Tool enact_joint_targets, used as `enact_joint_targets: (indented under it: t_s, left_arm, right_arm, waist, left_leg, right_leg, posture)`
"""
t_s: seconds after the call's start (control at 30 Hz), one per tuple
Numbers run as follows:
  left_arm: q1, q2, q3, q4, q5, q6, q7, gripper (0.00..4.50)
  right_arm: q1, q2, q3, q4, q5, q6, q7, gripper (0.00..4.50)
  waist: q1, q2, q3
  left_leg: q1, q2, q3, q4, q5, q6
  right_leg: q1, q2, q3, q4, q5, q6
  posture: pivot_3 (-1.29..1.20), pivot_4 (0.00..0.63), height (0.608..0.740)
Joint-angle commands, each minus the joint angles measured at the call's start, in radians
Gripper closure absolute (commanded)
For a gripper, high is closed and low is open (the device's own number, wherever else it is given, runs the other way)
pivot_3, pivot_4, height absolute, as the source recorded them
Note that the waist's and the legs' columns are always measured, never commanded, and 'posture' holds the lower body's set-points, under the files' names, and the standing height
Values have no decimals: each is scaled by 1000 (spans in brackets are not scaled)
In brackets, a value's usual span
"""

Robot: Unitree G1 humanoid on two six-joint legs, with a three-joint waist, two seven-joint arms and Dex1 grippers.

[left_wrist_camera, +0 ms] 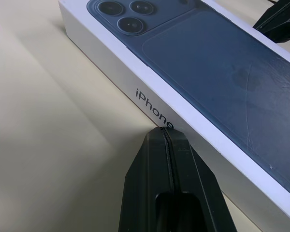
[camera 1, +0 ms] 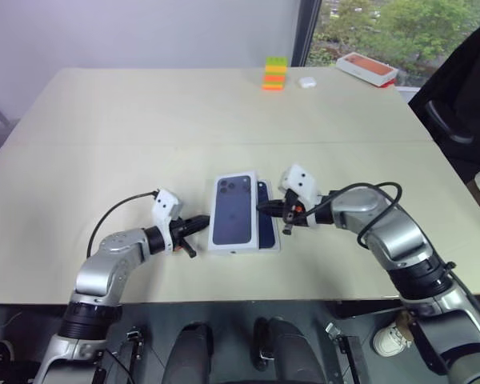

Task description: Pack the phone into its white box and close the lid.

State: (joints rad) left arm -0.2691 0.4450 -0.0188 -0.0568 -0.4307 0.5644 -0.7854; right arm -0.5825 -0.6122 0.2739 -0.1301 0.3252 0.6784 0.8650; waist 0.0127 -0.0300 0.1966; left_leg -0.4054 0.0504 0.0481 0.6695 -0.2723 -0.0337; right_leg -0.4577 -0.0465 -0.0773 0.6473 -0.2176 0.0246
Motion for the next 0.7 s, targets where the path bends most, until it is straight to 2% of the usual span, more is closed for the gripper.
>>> enact_joint_targets:
  t_s: [0.03, 0.7]
  left_arm:
    - [-30, -30, -26, -87, -26, 8, 1, 4500]
    - [-43, -87, -72, -106, -9, 27, 11, 4500]
  right_arm:
    - [-3, -17, -31, -10, -1, -6, 23, 4443]
    - [36, -68, -46, -6, -38, -5, 72, 4443]
  waist:
    - [0, 0, 0]
    - [-1, 0, 0]
  left_leg:
    - [0, 0, 0, 0, 0, 0]
    - [0, 0, 0, 0, 0, 0]
  right_leg:
    - [0, 0, 0, 0, 0, 0]
    - [0, 0, 0, 0, 0, 0]
  posture:
    - [0, 150, 740]
    - [0, 150, 740]
